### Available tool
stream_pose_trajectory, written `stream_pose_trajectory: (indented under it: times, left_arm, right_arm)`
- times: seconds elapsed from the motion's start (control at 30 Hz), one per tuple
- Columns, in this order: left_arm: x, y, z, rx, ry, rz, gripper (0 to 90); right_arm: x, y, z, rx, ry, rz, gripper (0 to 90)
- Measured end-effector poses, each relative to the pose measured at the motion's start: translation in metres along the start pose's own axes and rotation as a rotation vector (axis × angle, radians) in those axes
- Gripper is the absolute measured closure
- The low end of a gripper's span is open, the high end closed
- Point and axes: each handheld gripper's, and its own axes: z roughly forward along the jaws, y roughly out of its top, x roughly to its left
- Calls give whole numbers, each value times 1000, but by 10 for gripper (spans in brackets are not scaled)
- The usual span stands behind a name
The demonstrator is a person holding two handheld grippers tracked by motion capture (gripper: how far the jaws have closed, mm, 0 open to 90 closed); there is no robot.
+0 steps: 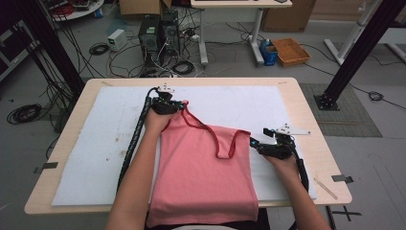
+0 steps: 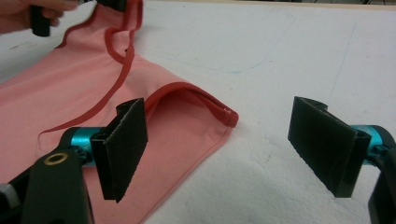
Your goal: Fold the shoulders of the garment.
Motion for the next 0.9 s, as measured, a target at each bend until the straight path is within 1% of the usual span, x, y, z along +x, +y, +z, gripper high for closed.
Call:
stream_pose_trajectory:
  times: [0.1,0.2,0.27,0.37,0.4,0.43,0.47,0.6,0.63,0.67,0.8,0.87,0.9]
  left_arm:
    - [-11,2,-17,-63,-34,14,806]
    - [-20,-3,-26,-104,-61,2,805]
    - [-25,-7,-31,-129,-82,-2,805]
    - [-37,-14,-40,-154,-110,8,800]
    - [-42,-18,-42,-161,-127,9,798]
    - [-46,-22,-44,-160,-139,16,796]
    - [-51,-26,-46,-159,-142,29,795]
    - [-64,-43,-52,-154,-171,29,799]
    - [-67,-46,-52,-151,-184,27,802]
    - [-70,-50,-53,-149,-187,34,803]
    - [-78,-58,-57,-144,-207,52,804]
    - [-84,-61,-63,-150,-216,68,794]
    - [-88,-64,-66,-153,-216,69,779]
  right_arm:
    - [1,0,0,2,2,3,198]
    - [0,0,0,-1,2,-7,198]
    - [1,0,0,0,3,-8,198]
    - [1,0,0,0,3,-7,198]
    - [1,0,0,1,4,-6,198]
    - [1,0,0,0,4,-3,198]
    - [1,0,0,0,5,-3,198]
    - [1,0,0,-1,1,-12,198]
    - [2,0,0,0,0,-10,198]
    - [2,0,0,2,-1,-11,198]
    - [2,0,0,1,-3,-18,198]
    - [2,0,0,0,-9,-20,198]
    - [3,0,0,1,-8,-18,198]
